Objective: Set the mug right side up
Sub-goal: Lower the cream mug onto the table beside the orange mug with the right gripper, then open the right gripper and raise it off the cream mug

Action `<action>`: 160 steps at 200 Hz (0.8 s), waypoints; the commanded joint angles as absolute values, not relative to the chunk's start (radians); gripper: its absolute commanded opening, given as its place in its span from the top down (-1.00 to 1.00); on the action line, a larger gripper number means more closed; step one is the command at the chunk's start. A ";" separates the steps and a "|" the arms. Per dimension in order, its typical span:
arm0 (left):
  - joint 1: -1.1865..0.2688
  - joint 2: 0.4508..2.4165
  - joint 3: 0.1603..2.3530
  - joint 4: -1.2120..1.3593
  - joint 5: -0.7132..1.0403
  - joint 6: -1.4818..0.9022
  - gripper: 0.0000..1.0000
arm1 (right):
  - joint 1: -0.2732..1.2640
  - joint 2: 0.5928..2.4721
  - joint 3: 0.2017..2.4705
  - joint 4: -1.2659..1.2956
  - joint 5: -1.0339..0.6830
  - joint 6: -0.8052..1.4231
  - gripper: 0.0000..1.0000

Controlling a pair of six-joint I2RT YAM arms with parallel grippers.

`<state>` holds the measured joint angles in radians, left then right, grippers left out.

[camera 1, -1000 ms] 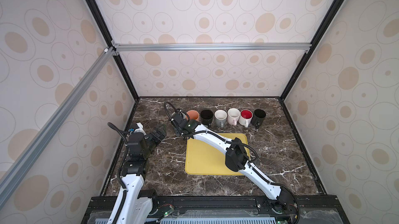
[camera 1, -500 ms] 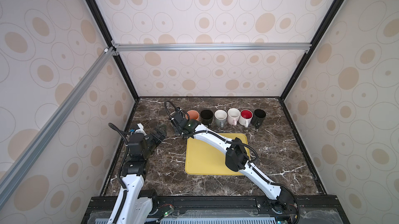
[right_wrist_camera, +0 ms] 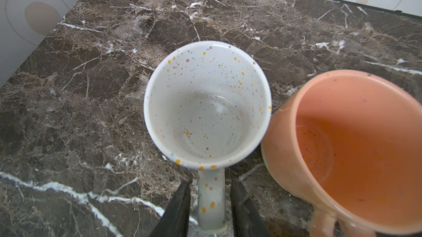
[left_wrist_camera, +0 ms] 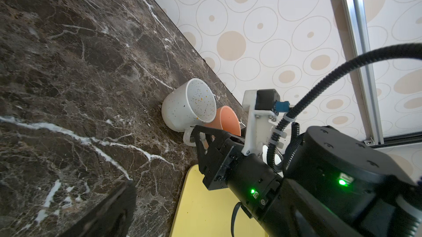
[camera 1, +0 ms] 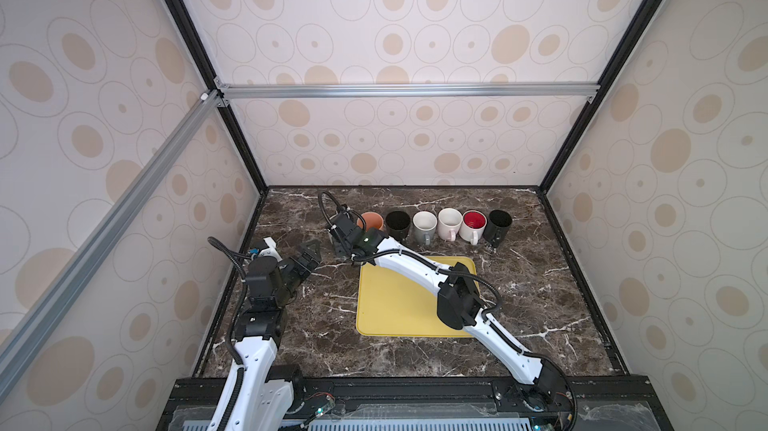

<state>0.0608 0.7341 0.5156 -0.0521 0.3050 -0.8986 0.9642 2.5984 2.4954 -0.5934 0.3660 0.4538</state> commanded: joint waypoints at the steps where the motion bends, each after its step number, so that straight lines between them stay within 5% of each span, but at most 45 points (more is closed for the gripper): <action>1: 0.065 0.734 0.602 -0.109 0.256 -0.802 -1.00 | 0.968 2.456 2.418 -0.534 0.376 0.408 0.27; 67: -0.007 0.755 0.717 -0.134 0.075 -0.683 -1.00 | 0.963 2.147 2.116 -0.449 0.418 0.301 0.02; 160: -0.566 1.019 0.824 0.000 -0.291 -0.509 -1.00 | 0.795 1.498 1.401 -0.323 0.384 0.268 -0.15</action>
